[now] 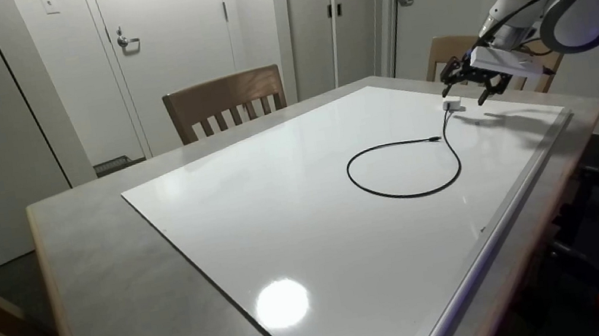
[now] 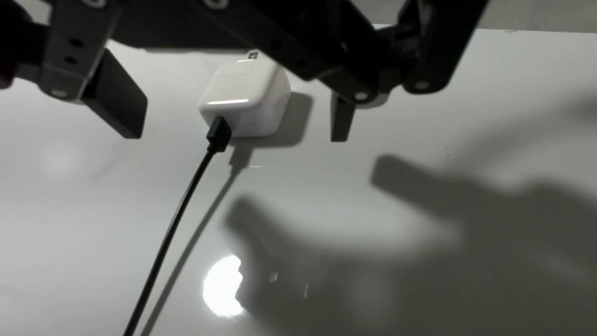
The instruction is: Make a circle with the charger on the table
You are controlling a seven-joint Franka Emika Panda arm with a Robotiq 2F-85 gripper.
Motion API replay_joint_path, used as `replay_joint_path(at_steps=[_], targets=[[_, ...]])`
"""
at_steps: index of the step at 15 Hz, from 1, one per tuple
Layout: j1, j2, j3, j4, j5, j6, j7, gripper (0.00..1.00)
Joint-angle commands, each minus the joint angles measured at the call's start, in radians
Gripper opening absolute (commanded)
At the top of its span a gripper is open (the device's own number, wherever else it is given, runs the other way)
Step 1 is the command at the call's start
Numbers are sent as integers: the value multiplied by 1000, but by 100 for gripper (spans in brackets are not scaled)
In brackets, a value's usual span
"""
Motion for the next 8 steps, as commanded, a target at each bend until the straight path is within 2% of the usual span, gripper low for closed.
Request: replay_joint_path(at_steps=[1,4,8], targets=[[-11,-7,7,6,-9,-5,-13,100],[-55,3,44,28,-28,-5,-44,100],[-204,51,197,43,-43,-22,-124,100]])
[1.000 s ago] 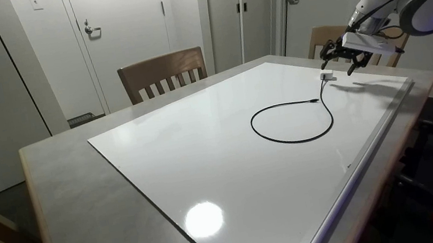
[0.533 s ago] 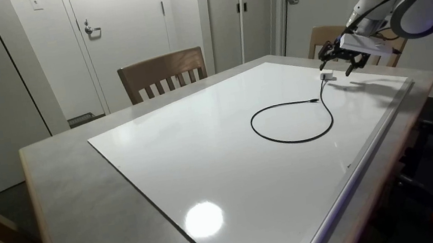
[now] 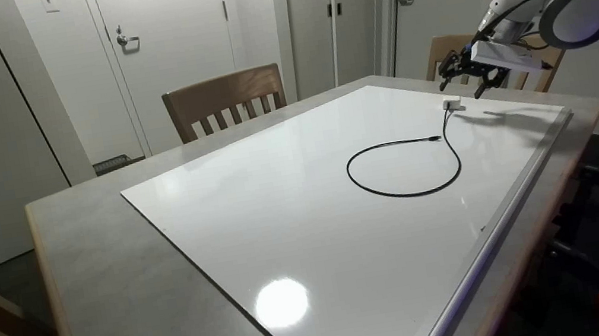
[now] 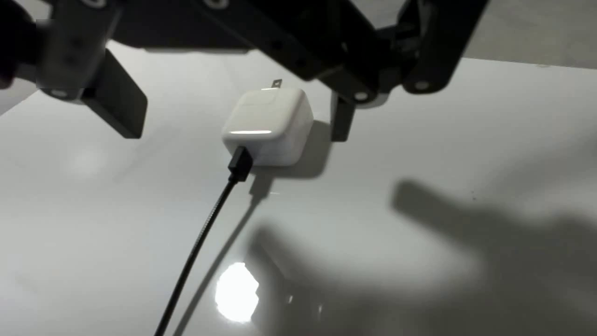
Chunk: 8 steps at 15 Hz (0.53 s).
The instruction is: Make a circle with the charger on the table
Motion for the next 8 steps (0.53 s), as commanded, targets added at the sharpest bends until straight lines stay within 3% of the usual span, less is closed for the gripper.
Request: replay_joint_path(at_steps=[1,4,8], targets=[[-162,64,160,22,-16,-34,-89,100],[-253,89,261,31,29,-129,-133,100],[-295,66,296,60,74,-220,-137,100]])
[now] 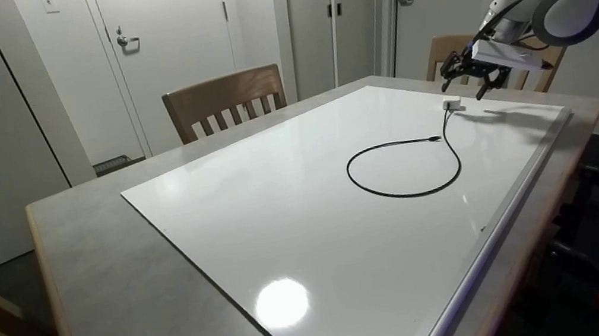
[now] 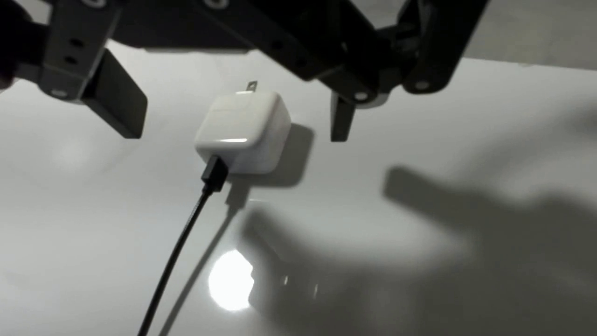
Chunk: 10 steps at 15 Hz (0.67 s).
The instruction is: Make a circle with the charger on the table
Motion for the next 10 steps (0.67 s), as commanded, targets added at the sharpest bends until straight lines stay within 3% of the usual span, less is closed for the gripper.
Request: replay_joint_path(at_steps=[1,3,4,7,8,10], targets=[[-48,-2,48,36,46,-80,-38,100],[-61,7,59,61,55,-92,-42,100],[88,-42,-88,17,225,10,-142,100],[142,-39,-134,12,387,38,-269,100],[61,-9,-60,38,198,-3,-121,100],[53,3,-50,39,202,-5,-127,100]])
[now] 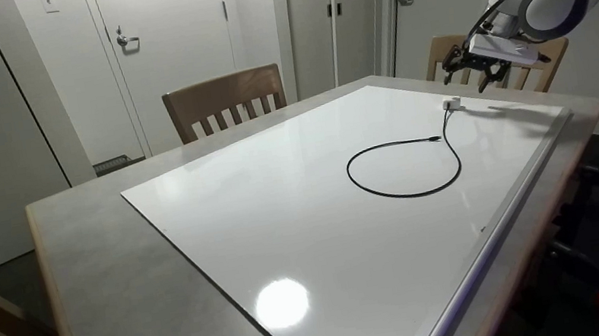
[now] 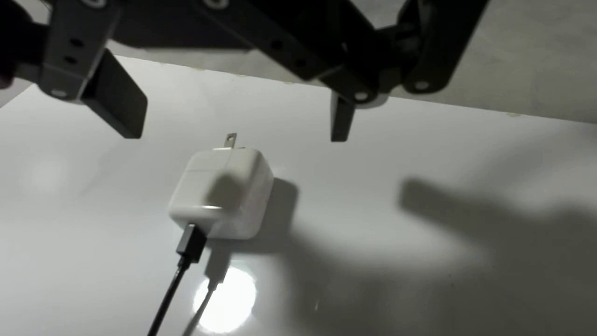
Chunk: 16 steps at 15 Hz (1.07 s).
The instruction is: Make a circle with the charger on the table
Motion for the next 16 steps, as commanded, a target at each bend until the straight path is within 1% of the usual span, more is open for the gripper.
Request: replay_joint_path(at_steps=[1,3,8,11,16], targets=[[-21,15,16,-2,6,-2,-13,100],[-23,25,20,3,4,-2,-17,100],[-52,55,70,8,12,-23,-39,100],[-75,77,109,17,21,-67,-53,100],[-109,90,151,53,31,-188,-86,100]])
